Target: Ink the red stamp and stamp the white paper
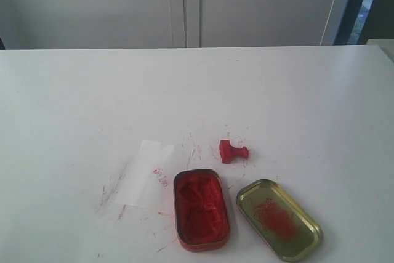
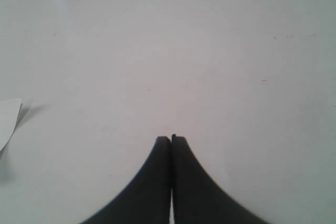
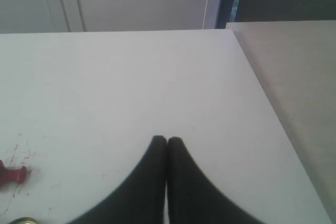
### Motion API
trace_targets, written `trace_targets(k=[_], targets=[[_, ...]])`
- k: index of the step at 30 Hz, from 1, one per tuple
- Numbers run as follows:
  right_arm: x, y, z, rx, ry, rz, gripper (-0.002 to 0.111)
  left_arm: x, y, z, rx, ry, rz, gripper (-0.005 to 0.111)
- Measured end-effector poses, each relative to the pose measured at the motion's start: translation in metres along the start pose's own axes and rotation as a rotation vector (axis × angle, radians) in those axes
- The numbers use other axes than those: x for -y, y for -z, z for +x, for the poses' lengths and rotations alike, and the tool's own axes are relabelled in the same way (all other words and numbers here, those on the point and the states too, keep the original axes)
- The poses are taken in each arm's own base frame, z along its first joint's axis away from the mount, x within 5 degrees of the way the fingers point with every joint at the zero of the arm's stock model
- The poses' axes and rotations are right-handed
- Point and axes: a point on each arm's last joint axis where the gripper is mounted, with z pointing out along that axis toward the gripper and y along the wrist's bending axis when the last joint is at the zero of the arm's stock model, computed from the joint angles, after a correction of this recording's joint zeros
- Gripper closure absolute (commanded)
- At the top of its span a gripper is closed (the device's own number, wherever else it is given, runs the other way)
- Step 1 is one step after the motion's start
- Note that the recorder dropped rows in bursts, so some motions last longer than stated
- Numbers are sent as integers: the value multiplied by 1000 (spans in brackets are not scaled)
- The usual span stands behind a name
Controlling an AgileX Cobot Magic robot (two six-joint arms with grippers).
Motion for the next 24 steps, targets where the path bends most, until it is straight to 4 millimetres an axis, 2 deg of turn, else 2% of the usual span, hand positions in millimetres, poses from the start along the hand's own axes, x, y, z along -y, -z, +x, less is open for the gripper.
trace_targets(k=[19, 24], targets=[[0, 2, -1, 24, 0, 0, 108, 0, 0, 0, 0, 0, 0, 107], [0, 21, -3, 107, 1, -1, 108, 0, 0, 0, 0, 0, 0, 107]])
